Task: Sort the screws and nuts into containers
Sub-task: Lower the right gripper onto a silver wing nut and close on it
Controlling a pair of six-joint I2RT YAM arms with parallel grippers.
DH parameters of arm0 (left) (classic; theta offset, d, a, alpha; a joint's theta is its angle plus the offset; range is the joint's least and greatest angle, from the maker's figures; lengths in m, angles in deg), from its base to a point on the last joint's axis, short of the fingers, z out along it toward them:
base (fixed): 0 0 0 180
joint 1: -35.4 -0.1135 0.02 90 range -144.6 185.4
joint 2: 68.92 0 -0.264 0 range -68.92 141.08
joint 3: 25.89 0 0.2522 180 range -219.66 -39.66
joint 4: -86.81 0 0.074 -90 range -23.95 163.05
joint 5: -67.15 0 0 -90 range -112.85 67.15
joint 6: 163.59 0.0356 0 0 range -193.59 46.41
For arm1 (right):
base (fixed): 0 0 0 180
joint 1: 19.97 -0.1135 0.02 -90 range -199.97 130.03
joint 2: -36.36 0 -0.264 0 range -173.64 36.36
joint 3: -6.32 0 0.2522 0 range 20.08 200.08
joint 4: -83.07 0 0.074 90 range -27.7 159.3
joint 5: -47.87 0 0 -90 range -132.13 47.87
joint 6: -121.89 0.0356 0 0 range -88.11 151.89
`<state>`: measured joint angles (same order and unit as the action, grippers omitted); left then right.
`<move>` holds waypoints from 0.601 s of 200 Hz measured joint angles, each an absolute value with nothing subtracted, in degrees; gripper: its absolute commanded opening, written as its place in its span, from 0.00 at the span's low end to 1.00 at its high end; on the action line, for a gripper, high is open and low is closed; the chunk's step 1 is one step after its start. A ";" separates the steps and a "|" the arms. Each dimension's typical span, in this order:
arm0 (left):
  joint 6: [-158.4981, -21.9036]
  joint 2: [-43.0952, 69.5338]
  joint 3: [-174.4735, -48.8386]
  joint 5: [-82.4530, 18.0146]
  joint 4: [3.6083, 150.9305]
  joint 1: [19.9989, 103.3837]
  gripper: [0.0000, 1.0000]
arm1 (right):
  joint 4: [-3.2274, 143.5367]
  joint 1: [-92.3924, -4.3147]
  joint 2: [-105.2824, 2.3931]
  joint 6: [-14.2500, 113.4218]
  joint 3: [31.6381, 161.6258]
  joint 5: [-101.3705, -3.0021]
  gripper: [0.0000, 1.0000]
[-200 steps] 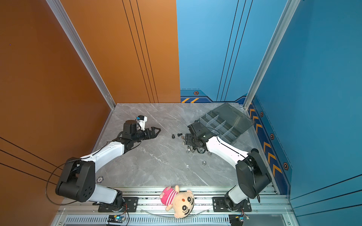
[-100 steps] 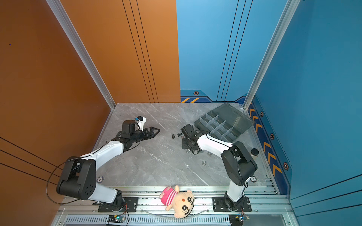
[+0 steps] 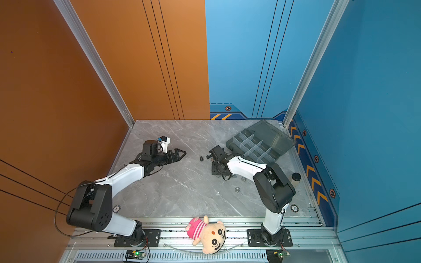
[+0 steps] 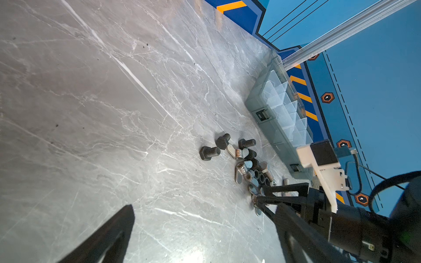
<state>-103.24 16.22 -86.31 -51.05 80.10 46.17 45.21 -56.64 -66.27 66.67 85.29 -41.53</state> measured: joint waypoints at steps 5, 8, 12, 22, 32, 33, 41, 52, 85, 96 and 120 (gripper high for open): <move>-103.27 16.22 -86.31 -51.03 80.03 46.17 0.98 | 45.19 -56.64 -66.43 66.69 85.29 -41.53 0.53; -103.24 16.22 -86.31 -51.05 79.99 46.17 0.98 | 45.19 -56.64 -66.49 66.72 85.29 -41.53 0.52; -103.27 16.22 -86.31 -51.05 79.99 46.17 0.98 | 45.19 -56.64 -66.58 66.72 85.29 -41.51 0.52; -103.27 16.29 -86.31 -51.05 79.95 46.17 0.98 | 45.19 -56.64 -66.78 66.80 85.29 -41.51 0.51; -103.27 16.40 -86.31 -51.10 79.90 46.17 0.98 | 45.19 -56.64 -66.97 66.93 85.29 -41.51 0.50; -103.27 16.42 -86.31 -51.12 79.90 46.17 0.98 | 45.19 -56.64 -67.02 66.93 85.29 -41.53 0.50; -103.27 16.61 -86.31 -51.23 79.88 46.17 0.98 | 45.21 -56.64 -67.26 67.04 85.29 -41.51 0.50; -103.27 16.96 -86.35 -51.45 79.86 46.17 0.98 | 45.19 -56.64 -67.65 67.33 85.29 -41.51 0.50; -103.46 17.29 -86.40 -51.67 79.62 46.17 0.98 | 45.25 -56.64 -68.20 67.96 85.42 -41.49 0.49; -103.48 17.29 -86.42 -51.67 79.62 46.17 0.98 | 45.25 -56.61 -68.33 67.98 85.51 -41.47 0.48; -103.46 17.29 -86.51 -51.67 79.55 46.17 0.98 | 45.27 -56.61 -68.55 67.98 85.62 -41.45 0.46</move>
<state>-103.46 17.29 -86.51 -51.67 79.55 46.17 45.27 -56.61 -68.55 67.98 85.62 -41.45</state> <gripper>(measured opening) 0.976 0.471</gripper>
